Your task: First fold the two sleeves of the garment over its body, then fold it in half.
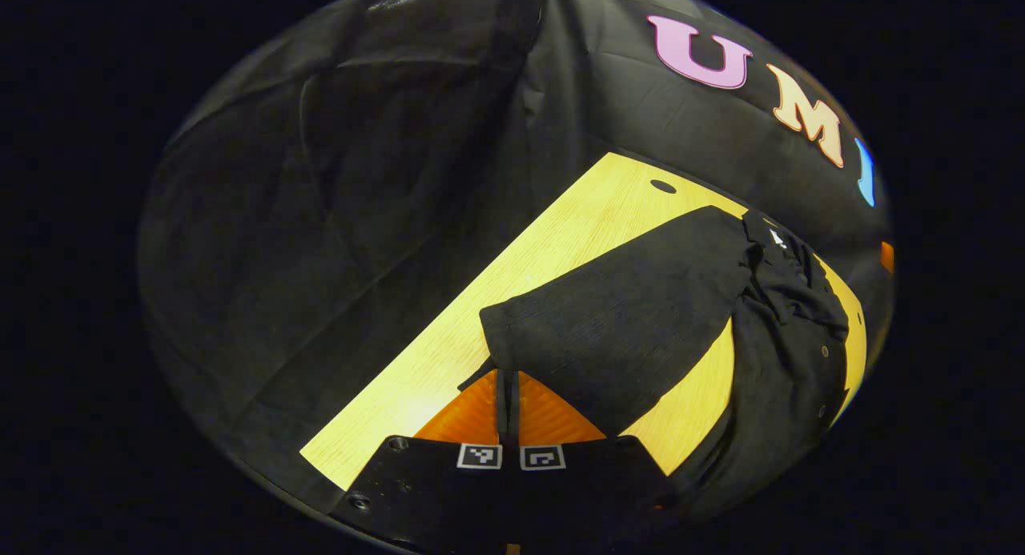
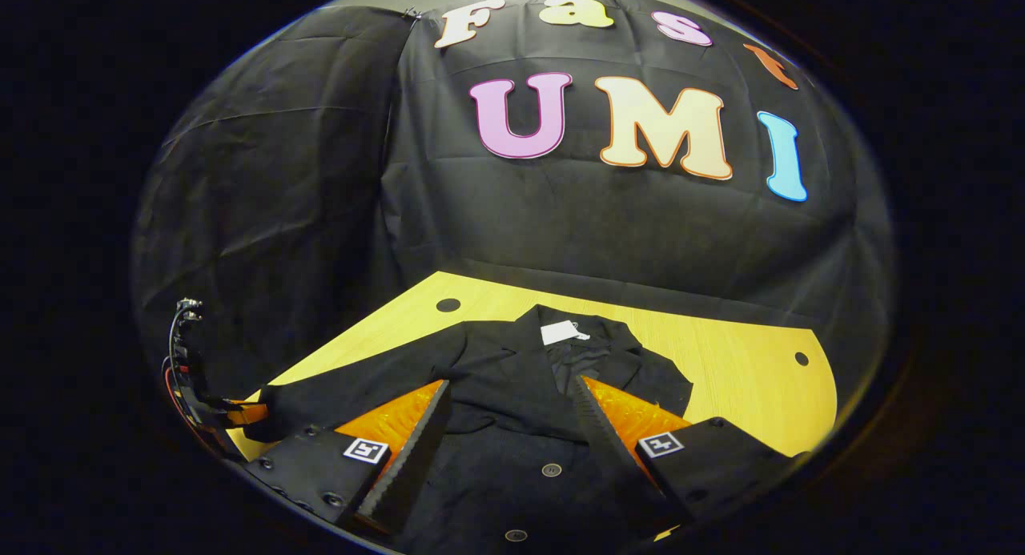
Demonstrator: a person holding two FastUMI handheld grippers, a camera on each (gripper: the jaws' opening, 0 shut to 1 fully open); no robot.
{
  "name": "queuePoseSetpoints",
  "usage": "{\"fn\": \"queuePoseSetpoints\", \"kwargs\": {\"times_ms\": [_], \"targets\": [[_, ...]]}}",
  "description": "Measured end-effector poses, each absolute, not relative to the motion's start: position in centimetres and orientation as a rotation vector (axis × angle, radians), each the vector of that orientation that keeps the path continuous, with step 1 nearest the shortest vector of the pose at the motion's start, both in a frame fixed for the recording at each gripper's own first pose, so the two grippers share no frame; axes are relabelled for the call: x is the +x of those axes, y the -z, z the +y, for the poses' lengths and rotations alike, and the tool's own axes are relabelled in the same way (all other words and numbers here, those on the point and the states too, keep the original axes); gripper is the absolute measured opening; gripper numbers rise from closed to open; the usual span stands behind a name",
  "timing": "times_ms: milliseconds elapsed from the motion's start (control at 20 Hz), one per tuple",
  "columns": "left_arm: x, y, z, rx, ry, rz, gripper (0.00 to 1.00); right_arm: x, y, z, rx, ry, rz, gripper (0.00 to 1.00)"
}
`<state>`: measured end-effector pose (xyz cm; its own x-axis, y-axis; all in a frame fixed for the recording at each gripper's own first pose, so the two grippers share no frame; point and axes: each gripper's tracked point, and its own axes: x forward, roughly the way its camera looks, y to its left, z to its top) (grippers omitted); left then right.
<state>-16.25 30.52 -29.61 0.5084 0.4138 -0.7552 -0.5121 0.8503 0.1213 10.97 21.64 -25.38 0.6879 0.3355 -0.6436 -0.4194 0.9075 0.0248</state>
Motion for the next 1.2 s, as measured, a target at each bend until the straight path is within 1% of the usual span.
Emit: {"fn": "queuePoseSetpoints", "kwargs": {"times_ms": [150, 300, 500, 850, 1200], "targets": [[-14.3, 26.4, 30.1, -0.051, -0.515, 0.821, 0.00, 10.9, 24.7, 21.3, -0.107, -0.425, 0.684, 0.97], [-9.6, 24.4, 28.8, -0.013, -0.479, 0.757, 0.00, 10.7, 24.2, 20.5, -0.098, -0.424, 0.669, 0.97], [-5.3, 21.5, 27.4, 0.014, -0.433, 0.685, 0.00, 10.1, 23.9, 18.2, -0.079, -0.400, 0.667, 0.97], [2.0, 19.2, 21.0, 0.059, -0.281, 0.609, 0.00, 9.0, 23.0, 12.0, -0.018, -0.313, 0.665, 0.97], [8.6, 18.8, 13.3, 0.119, -0.121, 0.559, 0.00, 7.3, 22.1, 5.5, -0.003, -0.228, 0.659, 0.98]]}}
